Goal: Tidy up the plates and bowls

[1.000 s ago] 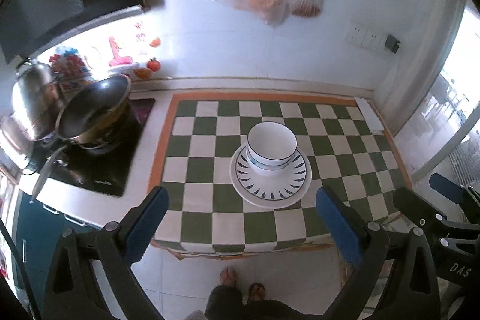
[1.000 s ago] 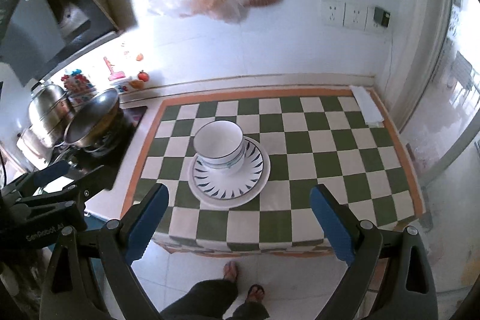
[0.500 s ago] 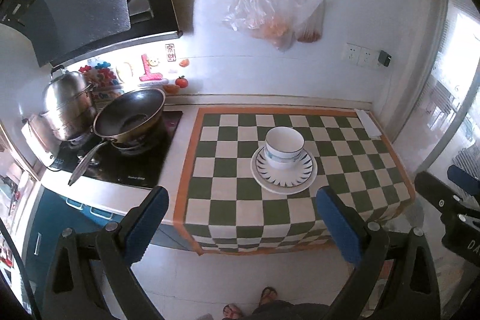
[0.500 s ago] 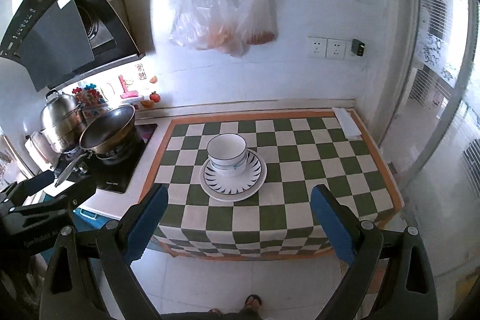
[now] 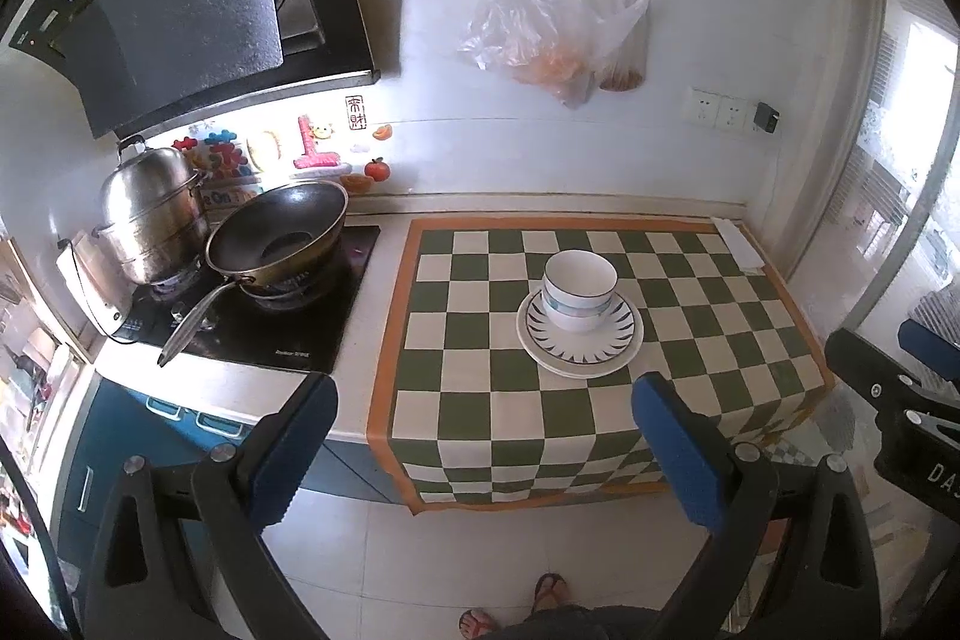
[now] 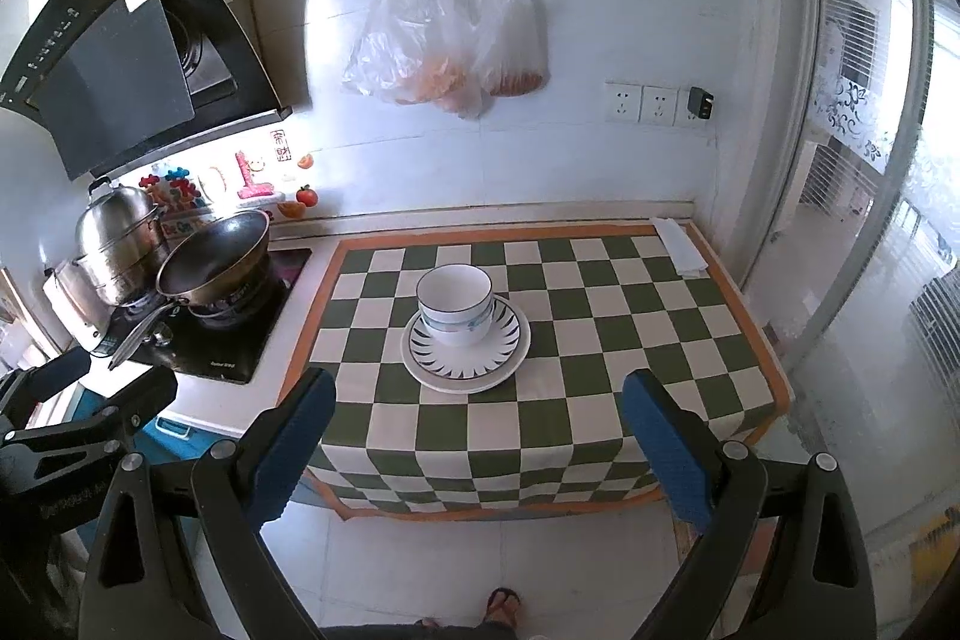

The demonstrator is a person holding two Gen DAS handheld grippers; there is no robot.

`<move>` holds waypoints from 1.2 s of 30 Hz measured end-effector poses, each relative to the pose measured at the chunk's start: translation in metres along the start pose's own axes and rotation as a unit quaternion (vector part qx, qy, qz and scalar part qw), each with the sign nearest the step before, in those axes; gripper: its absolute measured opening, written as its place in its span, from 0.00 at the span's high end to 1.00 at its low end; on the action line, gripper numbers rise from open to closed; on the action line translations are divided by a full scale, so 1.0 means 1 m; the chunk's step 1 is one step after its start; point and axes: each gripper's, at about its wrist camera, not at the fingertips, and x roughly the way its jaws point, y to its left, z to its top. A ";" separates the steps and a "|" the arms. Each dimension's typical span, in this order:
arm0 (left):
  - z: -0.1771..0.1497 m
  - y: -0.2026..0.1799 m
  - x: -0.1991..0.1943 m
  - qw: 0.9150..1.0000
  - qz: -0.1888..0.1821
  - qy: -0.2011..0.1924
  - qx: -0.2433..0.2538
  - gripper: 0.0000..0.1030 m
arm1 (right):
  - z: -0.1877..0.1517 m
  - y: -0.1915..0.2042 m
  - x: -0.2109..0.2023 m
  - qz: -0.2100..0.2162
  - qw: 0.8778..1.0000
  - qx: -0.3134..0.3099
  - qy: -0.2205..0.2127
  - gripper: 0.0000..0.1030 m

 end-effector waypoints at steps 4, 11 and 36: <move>-0.001 0.000 -0.002 1.000 0.002 -0.002 0.002 0.02 | 0.000 0.000 0.000 -0.002 1.000 -0.002 -0.001 0.04; -0.001 0.001 -0.003 1.000 0.001 -0.003 -0.001 0.02 | 0.000 0.003 0.003 -0.004 1.000 0.005 0.003 0.04; 0.007 -0.003 0.001 1.000 -0.002 -0.003 0.000 0.02 | 0.002 0.003 0.009 -0.010 1.000 0.002 0.001 0.04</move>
